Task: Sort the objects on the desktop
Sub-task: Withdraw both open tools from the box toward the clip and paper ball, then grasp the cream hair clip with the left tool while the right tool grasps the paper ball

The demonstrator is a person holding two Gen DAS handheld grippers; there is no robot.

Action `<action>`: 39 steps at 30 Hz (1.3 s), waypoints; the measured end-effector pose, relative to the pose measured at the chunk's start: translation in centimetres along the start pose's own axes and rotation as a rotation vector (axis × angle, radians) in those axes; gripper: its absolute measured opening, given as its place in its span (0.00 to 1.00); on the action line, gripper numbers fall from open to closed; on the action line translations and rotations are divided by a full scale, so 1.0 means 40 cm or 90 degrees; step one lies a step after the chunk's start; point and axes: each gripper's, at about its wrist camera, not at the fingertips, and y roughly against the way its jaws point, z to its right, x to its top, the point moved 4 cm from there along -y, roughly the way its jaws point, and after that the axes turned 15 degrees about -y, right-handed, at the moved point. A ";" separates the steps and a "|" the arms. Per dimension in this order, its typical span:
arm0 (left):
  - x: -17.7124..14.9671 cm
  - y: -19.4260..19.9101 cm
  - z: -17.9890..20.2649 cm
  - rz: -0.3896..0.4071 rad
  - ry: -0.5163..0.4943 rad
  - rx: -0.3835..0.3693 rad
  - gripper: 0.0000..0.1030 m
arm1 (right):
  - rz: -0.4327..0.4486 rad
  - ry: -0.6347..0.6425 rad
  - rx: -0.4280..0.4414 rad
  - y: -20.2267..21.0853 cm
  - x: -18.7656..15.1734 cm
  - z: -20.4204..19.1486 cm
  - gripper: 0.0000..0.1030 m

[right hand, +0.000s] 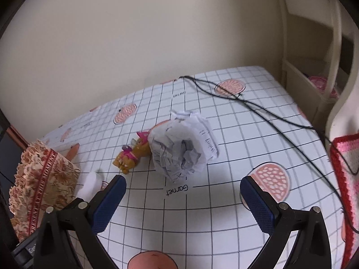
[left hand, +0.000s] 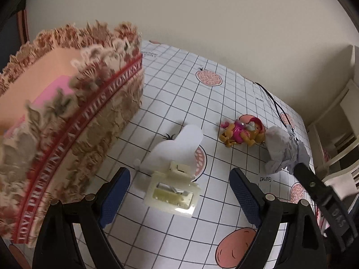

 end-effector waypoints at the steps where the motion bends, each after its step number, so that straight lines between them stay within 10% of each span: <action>1: -0.001 -0.004 0.001 -0.001 0.000 0.001 0.88 | -0.001 0.003 -0.002 -0.010 -0.001 -0.002 1.00; 28: -0.032 -0.076 -0.006 -0.034 0.026 0.055 0.76 | 0.002 0.106 -0.052 -0.137 0.057 -0.072 0.99; 39: -0.036 -0.068 -0.014 -0.027 0.027 0.075 0.54 | -0.020 0.053 -0.039 -0.147 0.065 -0.051 0.77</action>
